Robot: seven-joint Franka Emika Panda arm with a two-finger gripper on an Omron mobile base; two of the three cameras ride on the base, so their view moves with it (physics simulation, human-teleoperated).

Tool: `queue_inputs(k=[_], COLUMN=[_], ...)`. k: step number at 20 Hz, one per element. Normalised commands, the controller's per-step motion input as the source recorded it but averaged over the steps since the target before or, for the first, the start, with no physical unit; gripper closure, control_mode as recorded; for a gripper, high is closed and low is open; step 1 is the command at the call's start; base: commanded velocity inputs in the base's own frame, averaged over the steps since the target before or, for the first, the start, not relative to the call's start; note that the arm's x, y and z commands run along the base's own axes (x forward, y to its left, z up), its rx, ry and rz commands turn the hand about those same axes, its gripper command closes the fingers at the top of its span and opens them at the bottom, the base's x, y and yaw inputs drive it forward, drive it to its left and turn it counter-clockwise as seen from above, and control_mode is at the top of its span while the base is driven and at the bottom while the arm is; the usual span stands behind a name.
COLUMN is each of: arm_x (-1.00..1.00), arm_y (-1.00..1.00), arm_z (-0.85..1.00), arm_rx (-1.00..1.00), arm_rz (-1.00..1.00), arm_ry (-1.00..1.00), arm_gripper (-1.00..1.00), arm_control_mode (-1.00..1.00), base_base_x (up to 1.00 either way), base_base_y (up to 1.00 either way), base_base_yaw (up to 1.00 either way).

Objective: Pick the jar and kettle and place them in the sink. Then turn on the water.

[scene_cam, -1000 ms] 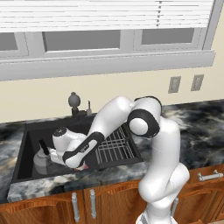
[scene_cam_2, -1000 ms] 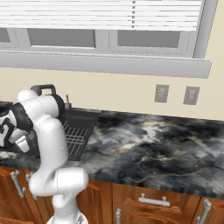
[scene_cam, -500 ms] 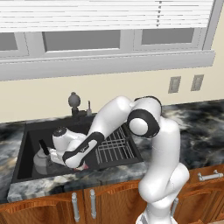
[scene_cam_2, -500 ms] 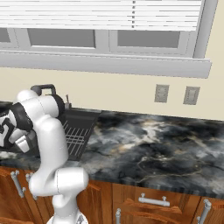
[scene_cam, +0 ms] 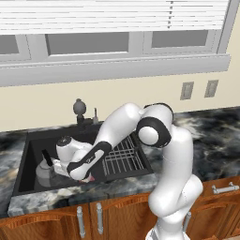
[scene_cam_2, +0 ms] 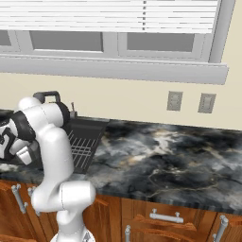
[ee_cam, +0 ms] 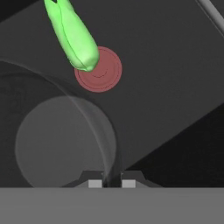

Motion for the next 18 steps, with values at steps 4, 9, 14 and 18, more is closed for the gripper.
queue_inputs(k=[4,9,14,18], arm_x=[0.00,0.01,0.00,0.00], arm_y=[0.00,0.00,0.00,0.00], arm_z=[0.00,0.00,0.00,0.00], arm_rx=[0.00,0.00,0.00,0.00], arm_rz=[0.00,0.00,0.00,0.00], arm_ry=[0.00,0.00,0.00,0.00], arm_gripper=[1.00,1.00,-1.00,-1.00], arm_control_mode=[-1.00,-1.00,-1.00,-1.00], base_base_x=[0.00,0.00,0.00,0.00], base_base_y=[0.00,0.00,0.00,0.00], base_base_yaw=[0.00,0.00,0.00,0.00])
